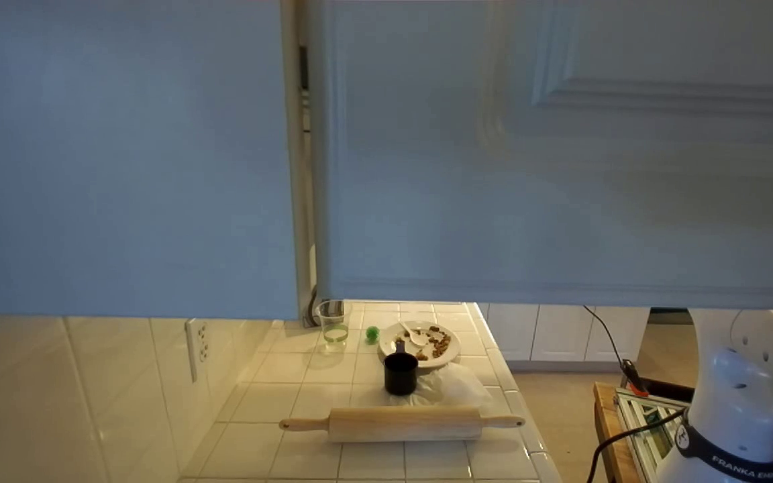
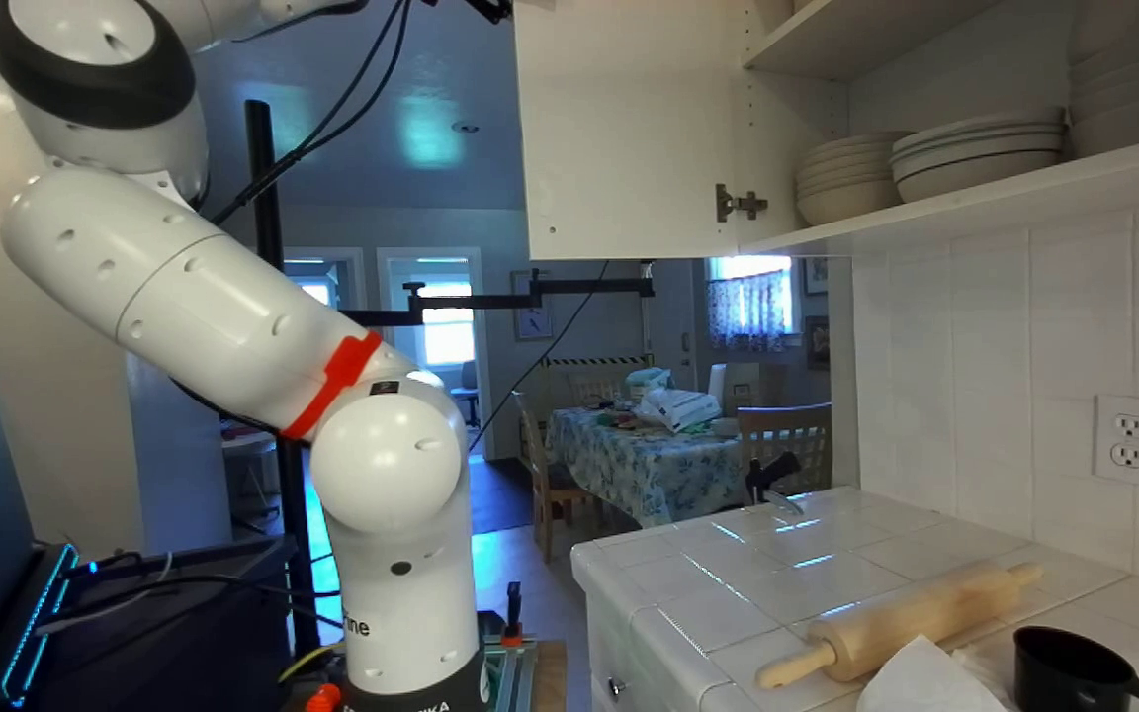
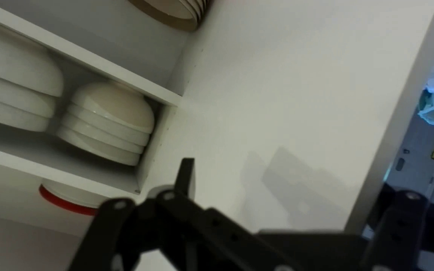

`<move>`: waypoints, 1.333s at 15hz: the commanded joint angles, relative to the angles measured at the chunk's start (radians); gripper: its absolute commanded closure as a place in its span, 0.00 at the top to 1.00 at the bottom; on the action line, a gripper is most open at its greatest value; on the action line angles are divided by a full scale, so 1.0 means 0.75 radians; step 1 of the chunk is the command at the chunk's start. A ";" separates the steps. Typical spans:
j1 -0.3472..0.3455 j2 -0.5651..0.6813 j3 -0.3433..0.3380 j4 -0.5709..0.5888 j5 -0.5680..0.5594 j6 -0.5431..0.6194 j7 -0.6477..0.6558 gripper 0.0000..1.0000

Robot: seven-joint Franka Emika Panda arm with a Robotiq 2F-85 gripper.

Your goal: Close the cabinet door

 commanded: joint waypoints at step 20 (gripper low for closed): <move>0.001 -0.003 -0.225 0.096 -0.212 -0.333 -0.208 1.00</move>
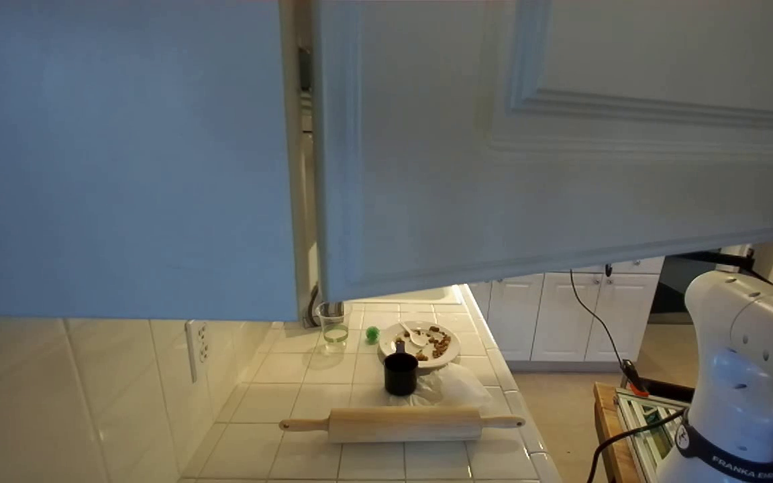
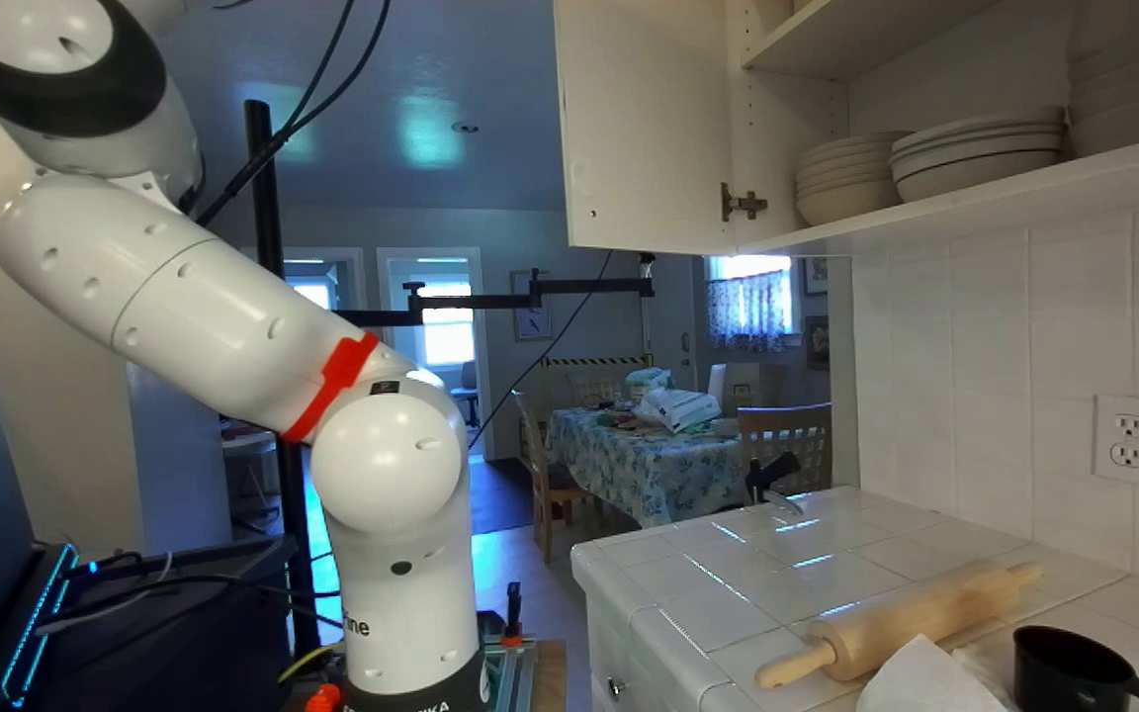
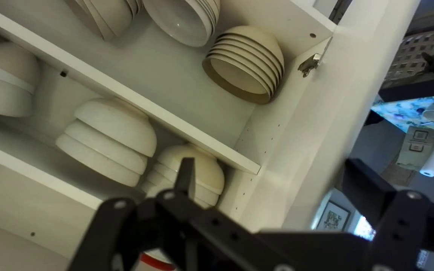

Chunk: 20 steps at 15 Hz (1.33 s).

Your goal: Close the cabinet door

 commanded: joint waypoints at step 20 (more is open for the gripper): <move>-0.123 0.028 -0.148 -0.160 -0.304 0.317 0.014 1.00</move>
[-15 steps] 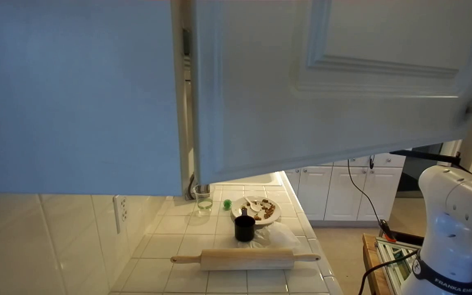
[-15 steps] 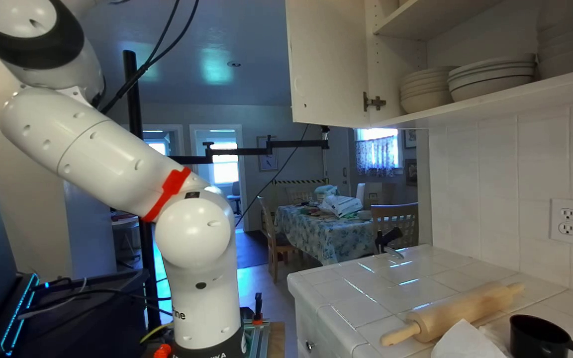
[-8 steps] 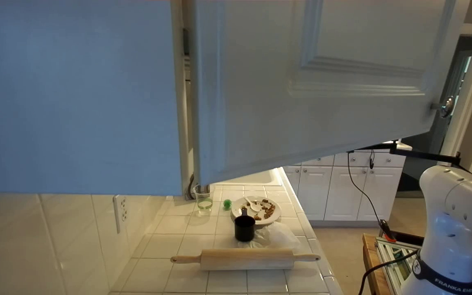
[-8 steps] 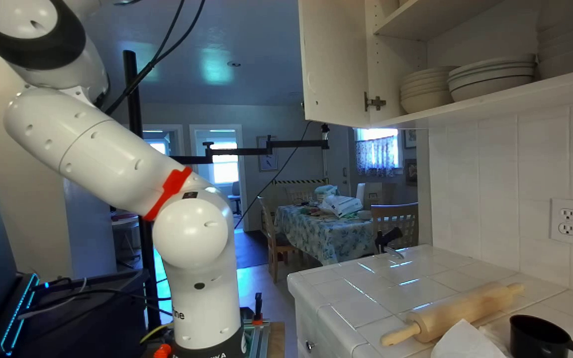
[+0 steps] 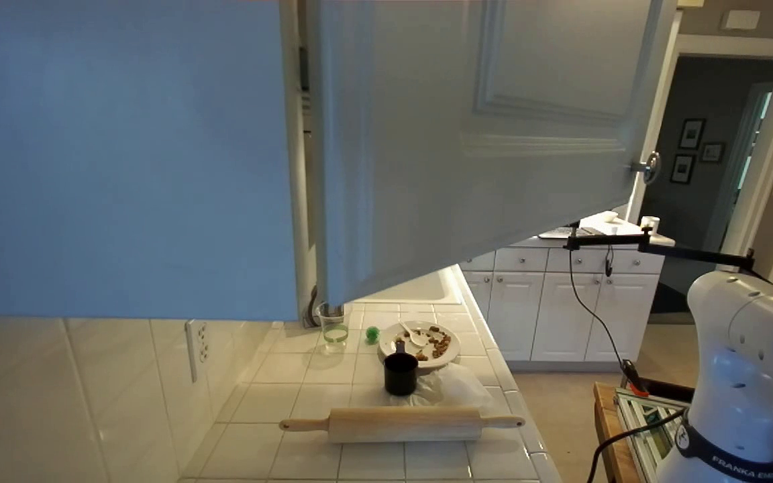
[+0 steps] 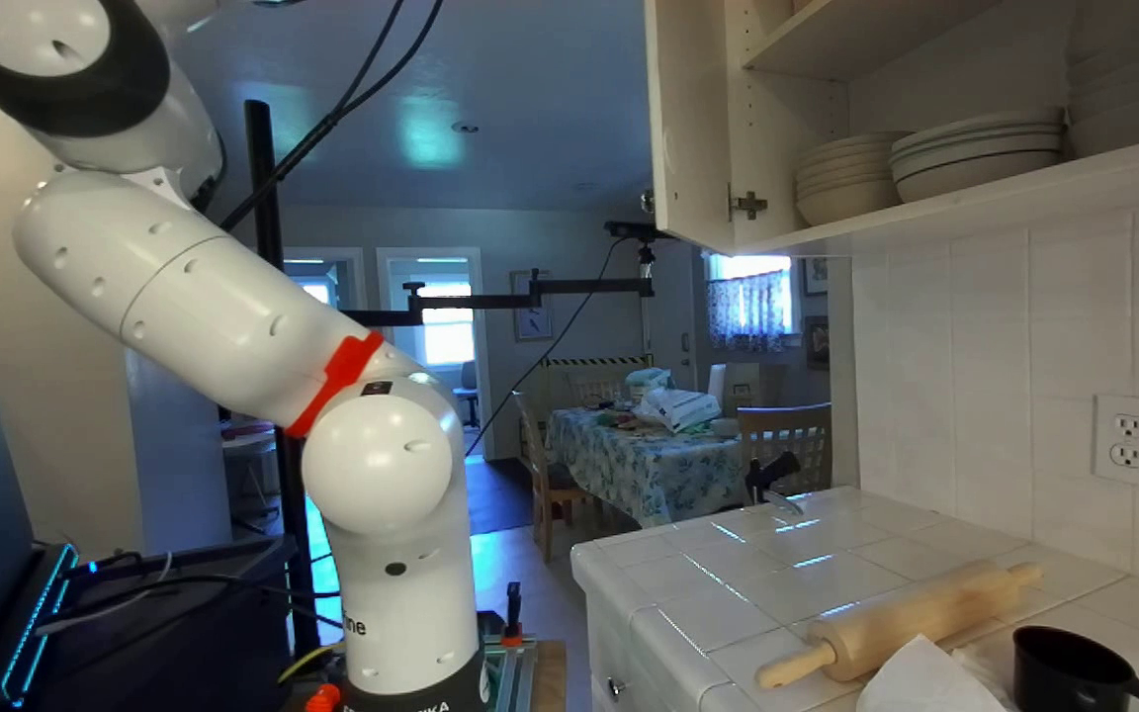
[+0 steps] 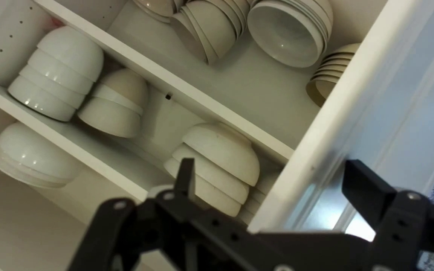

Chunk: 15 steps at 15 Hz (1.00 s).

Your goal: Close the cabinet door

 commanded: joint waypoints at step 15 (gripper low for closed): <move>-0.170 -0.068 -0.107 -0.205 -0.058 0.167 0.157 1.00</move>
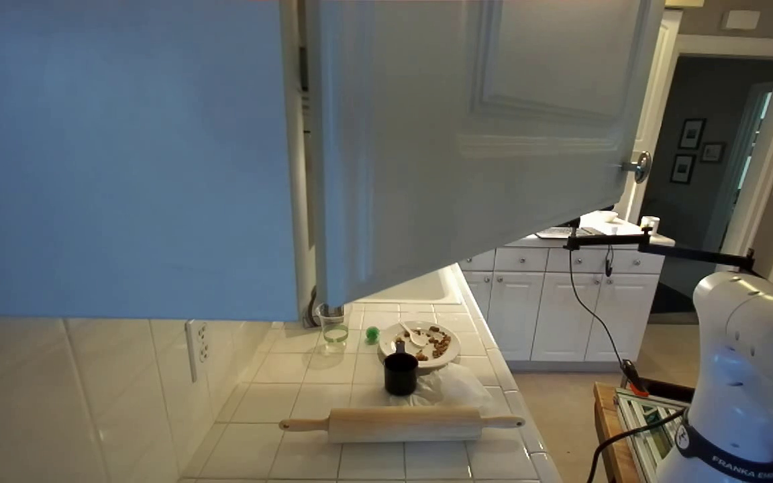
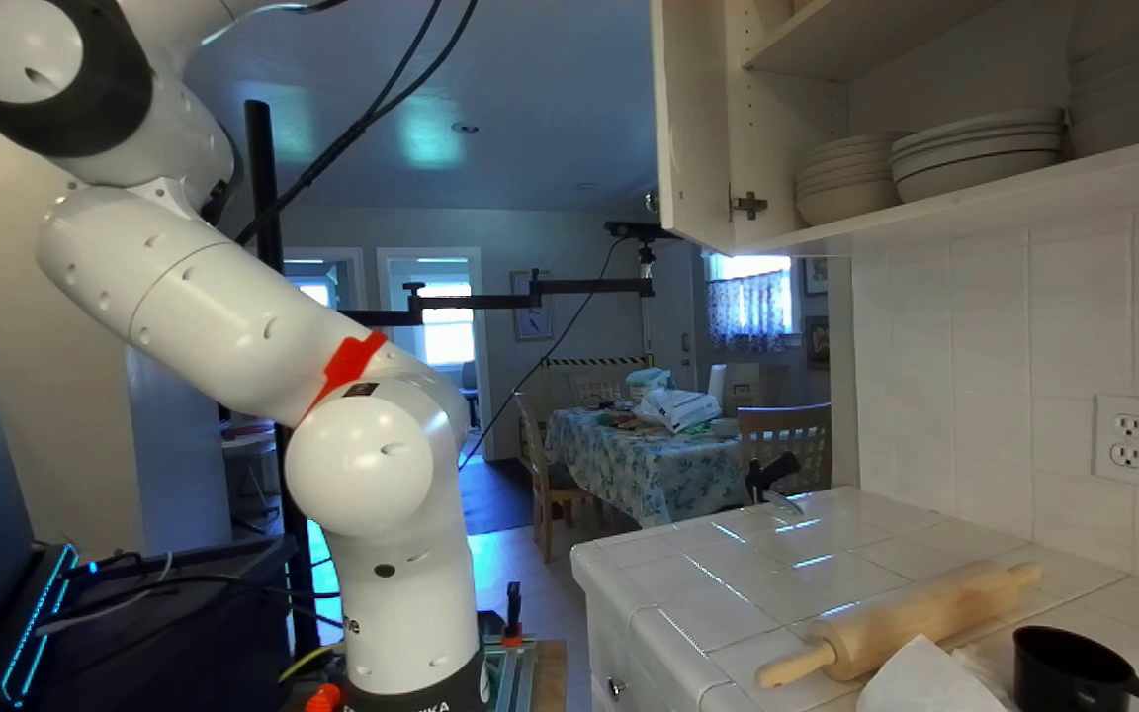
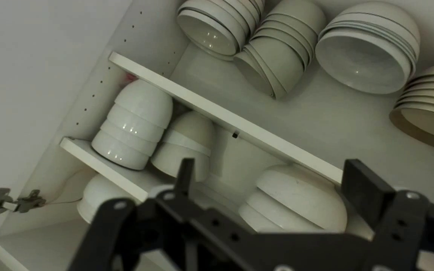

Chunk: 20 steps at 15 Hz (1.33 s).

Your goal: Close the cabinet door

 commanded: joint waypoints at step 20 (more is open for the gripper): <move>0.213 -0.257 0.010 -0.119 0.474 -0.016 0.254 1.00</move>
